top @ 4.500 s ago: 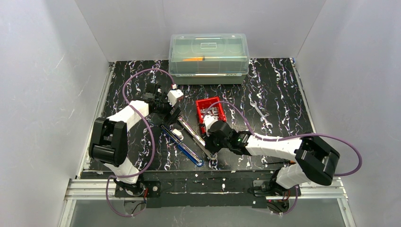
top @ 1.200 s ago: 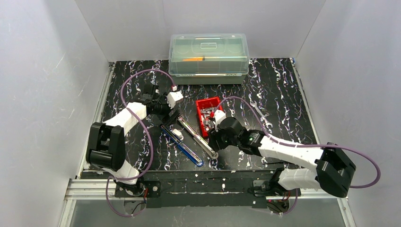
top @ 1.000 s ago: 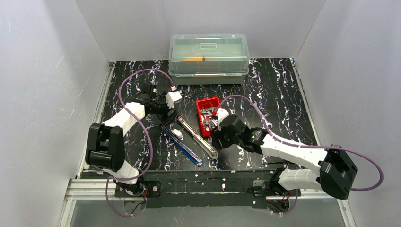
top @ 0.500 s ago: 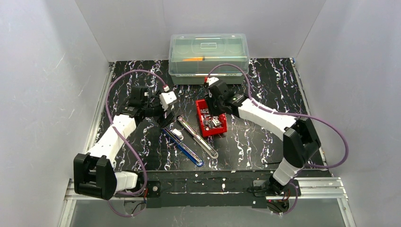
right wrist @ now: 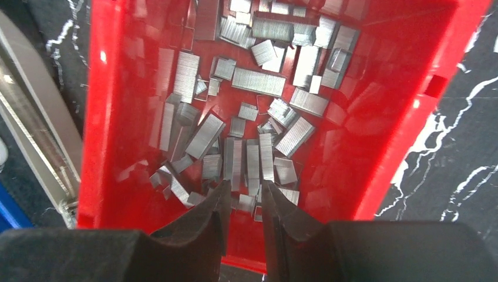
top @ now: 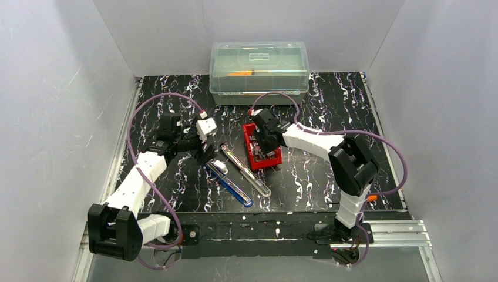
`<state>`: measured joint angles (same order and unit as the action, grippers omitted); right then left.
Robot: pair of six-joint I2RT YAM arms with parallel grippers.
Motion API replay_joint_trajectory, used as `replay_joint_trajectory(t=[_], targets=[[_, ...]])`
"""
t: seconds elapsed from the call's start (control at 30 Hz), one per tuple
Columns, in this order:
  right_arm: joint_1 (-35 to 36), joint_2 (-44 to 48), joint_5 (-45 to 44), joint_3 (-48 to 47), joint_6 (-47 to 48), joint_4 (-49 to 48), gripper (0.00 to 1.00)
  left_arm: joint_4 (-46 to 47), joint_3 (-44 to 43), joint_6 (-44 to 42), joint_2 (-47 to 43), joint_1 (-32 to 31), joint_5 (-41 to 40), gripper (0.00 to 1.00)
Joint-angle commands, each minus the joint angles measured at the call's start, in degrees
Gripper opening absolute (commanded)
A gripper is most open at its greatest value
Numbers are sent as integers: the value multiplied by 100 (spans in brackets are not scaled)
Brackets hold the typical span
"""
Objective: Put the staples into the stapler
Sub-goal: Pick up the staple from the staple box.
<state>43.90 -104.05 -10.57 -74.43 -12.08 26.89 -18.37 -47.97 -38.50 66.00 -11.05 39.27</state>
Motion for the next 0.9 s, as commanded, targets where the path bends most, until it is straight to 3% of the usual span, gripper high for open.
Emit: replay_joint_trajectory(t=[0.0,0.6,0.87], targets=[[22,-203,-60,-33,-73,-152,33,89,-5,242,-138,15,239,84],[40,-410,89,265,-216,-688,33,184,72,308,-197,15,314,83],[40,-181,126,386,-242,-867,20,246,103,369,-192,15,372,83]])
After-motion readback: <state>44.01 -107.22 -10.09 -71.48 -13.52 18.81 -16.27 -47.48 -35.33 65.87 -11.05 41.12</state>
